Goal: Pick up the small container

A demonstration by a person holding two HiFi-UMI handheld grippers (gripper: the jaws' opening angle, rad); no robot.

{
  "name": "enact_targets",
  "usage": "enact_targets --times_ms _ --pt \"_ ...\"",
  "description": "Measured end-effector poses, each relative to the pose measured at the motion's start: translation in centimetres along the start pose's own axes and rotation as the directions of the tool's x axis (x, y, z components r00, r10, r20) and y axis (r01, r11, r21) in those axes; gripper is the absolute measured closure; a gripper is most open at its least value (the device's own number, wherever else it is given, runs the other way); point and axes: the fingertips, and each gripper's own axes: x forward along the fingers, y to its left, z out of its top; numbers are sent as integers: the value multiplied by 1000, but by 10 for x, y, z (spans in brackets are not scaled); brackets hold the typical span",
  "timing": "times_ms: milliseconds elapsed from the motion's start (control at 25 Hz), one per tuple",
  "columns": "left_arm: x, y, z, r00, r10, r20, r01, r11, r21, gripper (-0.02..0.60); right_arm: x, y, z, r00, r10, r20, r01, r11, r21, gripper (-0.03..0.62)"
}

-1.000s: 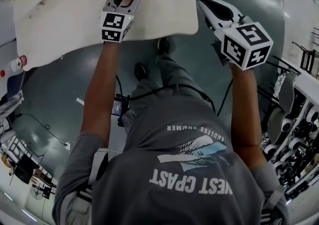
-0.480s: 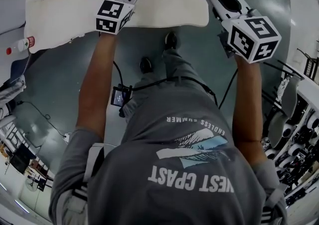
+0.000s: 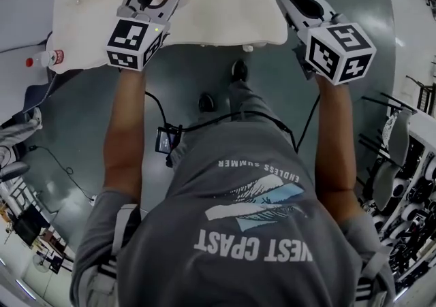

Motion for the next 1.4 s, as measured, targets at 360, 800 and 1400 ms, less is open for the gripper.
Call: enact_targets --times_ms 360,800,1400 --pt "-63 10 53 998 17 59 -22 997 78 451 -3 32 45 995 -6 104 12 998 -62 562" --pt "-136 13 89 995 51 89 -62 991 120 451 -19 80 93 980 41 194 -10 987 -160 565" --pt "-208 18 102 986 111 124 -130 979 156 451 -25 134 120 973 90 213 -24 955 -294 569"
